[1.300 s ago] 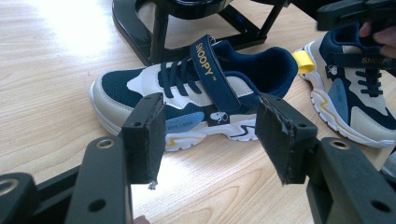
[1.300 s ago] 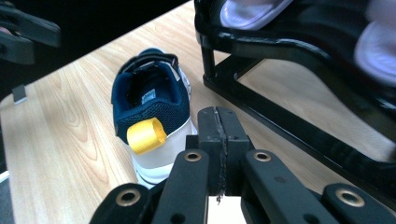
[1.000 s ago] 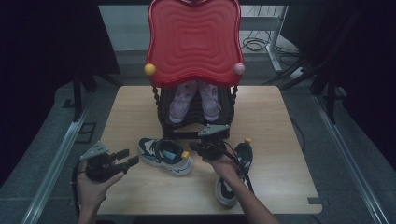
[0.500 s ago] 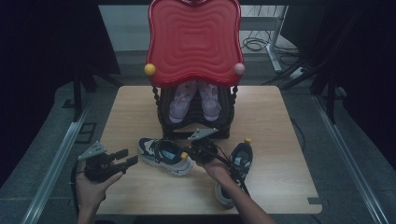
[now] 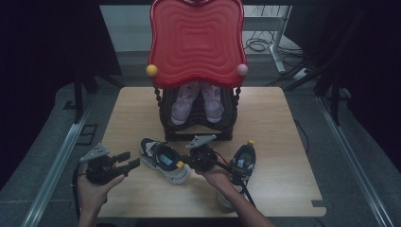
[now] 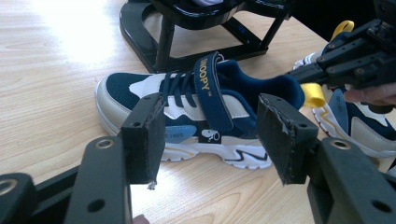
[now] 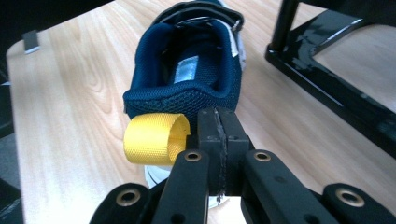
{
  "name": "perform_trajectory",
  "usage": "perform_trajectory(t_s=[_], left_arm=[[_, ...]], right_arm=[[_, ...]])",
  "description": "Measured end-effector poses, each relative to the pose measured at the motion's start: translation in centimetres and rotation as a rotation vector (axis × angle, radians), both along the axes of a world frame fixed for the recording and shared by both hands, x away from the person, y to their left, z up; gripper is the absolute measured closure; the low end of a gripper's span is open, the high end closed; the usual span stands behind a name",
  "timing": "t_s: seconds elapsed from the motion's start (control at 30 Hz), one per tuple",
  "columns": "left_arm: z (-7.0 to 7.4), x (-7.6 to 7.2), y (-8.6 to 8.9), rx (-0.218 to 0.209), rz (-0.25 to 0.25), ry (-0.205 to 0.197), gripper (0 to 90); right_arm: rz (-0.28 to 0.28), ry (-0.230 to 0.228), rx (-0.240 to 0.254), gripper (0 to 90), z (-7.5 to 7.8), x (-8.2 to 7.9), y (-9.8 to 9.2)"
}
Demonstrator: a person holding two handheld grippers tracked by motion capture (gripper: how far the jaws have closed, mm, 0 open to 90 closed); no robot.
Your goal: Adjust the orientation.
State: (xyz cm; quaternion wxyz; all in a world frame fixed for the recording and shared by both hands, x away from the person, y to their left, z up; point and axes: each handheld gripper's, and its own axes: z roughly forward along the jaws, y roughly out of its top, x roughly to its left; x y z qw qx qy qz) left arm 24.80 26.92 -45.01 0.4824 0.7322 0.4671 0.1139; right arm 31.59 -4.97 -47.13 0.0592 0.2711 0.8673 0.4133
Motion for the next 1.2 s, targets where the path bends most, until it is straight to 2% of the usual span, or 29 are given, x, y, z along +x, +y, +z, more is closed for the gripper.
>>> perform_trajectory(t_s=[0.2, 0.4, 0.83, 1.2], left_arm=[[0.2, -0.1, 0.6, -0.009, 0.022, -0.013, 43.1], [0.5, -0.4, 1.2, -0.018, 0.039, -0.026, 43.1], [0.5, -0.4, 1.7, -0.021, 0.050, -0.030, 42.9], [0.6, -0.5, 1.9, -0.023, 0.056, -0.033, 42.8]], right_arm=[[0.048, 0.001, 0.012, 89.9, 0.0, -1.0, 0.7], [0.069, 0.014, 0.042, 89.9, -0.3, -1.7, 1.4], [0.128, 0.044, 0.089, 89.8, -0.7, -2.3, 3.0], [0.180, 0.054, 0.109, 89.8, -0.9, -2.7, 5.5]])
